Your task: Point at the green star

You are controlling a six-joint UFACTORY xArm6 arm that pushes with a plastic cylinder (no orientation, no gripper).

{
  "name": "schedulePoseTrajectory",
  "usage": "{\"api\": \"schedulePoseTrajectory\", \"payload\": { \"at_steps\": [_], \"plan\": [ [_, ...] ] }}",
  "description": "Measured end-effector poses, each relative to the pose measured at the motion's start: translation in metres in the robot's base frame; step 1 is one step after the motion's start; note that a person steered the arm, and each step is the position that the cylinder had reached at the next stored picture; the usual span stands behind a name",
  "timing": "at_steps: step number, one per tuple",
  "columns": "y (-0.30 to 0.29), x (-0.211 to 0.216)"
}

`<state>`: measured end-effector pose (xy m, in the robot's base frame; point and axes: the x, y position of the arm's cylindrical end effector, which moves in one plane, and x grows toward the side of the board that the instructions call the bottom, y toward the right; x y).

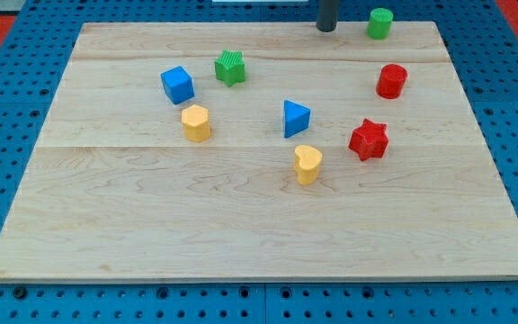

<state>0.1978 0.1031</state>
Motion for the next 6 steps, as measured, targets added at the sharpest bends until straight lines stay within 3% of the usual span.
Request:
{"api": "schedulePoseTrajectory", "payload": {
  "at_steps": [2,4,6],
  "plan": [
    [-0.016,0.028],
    [-0.078,0.073],
    [-0.076,0.134]
  ]
}}
